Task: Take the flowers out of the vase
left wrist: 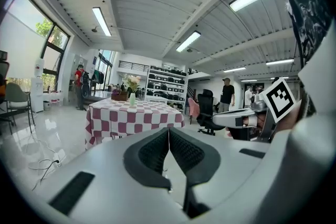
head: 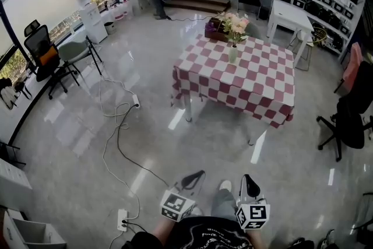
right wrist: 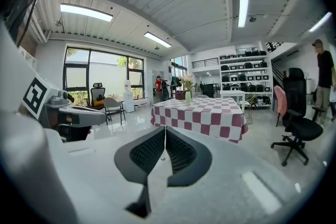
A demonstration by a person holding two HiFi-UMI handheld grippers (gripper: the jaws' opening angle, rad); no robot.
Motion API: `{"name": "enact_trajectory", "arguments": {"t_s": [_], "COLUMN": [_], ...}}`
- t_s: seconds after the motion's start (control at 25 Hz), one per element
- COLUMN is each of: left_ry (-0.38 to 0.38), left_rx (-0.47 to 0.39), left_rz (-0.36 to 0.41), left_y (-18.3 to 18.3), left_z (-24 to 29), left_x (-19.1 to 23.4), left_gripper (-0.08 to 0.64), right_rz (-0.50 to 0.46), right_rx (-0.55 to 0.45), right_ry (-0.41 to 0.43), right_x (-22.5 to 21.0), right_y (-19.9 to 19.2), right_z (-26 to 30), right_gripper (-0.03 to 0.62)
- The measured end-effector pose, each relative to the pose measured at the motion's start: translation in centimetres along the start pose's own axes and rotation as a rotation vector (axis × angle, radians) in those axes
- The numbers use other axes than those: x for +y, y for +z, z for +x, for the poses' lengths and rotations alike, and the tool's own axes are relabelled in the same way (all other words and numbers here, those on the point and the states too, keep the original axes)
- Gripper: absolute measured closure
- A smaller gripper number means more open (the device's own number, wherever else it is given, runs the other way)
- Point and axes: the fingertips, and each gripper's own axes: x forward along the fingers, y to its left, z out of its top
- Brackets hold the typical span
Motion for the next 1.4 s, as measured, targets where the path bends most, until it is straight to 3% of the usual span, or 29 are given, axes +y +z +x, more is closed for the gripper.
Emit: {"name": "enact_trajectory", "arguments": {"t_s": [0.68,1.4], "left_ry": [0.024,0.097], "left_rx": [0.004,0.009], "left_rz": [-0.020,-0.019], "left_y": [2.5,6.0], "left_z": [6.9,18.8], "left_x": [2.0,3.2], "left_gripper": [0.548,0.548], "right_rz": [-0.013,-0.010], "right_rx": [0.013,0.006], "right_ry": [0.069,0.157], "right_x": [-4.6,-13.7], "right_y": [1.9,4.7], "right_z": [8.0,16.1], "right_gripper": [0.583,0.584]}}
